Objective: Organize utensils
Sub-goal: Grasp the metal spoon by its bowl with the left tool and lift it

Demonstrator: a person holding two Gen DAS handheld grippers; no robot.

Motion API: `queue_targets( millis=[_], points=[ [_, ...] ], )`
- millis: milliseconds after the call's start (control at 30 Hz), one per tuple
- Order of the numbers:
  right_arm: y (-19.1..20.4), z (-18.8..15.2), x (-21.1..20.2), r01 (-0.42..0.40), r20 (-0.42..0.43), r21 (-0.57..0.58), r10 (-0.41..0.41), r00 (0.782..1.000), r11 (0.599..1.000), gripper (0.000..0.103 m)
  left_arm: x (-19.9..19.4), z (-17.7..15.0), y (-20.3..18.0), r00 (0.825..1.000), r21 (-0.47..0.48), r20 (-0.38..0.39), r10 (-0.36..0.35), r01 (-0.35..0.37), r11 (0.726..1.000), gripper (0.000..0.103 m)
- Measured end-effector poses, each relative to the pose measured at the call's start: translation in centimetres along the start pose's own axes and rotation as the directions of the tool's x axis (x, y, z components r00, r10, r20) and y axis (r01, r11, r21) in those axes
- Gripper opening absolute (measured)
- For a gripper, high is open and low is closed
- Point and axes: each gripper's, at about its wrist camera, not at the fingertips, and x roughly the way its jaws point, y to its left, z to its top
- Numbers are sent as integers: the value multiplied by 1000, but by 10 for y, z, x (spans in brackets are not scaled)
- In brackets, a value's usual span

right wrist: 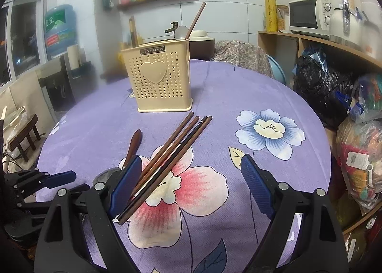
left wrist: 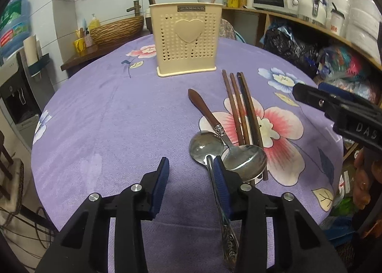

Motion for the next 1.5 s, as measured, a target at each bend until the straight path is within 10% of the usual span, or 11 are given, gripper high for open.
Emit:
queue_targets(
  millis=[500, 833, 1200, 1300, 1367, 1500],
  points=[
    [-1, -2, 1, -6, -14, 12, 6, 1000, 1000, 84, 28, 17, -19, 998, 63, -58, 7, -3, 998, 28],
    [-5, -2, 7, -12, -39, 27, 13, 999, 1000, 84, 36, 30, 40, 972, -208, -45, -229, 215, 954, 6],
    [3, 4, 15, -40, -47, 21, 41, 998, 999, 84, 34, 38, 91, 984, -310, -26, -175, 159, 938, 5],
    [3, 5, 16, -35, -51, 22, 36, 998, 999, 84, 25, 34, 68, 991, -239, -48, -127, 112, 965, 21],
    [3, 4, 17, -34, -54, 24, 35, 998, 999, 84, 22, 31, 58, 994, -219, -49, -101, 88, 972, 54],
    [2, 3, 17, -34, -55, 22, 35, 998, 999, 84, 23, 28, 35, 997, -156, -64, -48, 38, 987, 55]
  ],
)
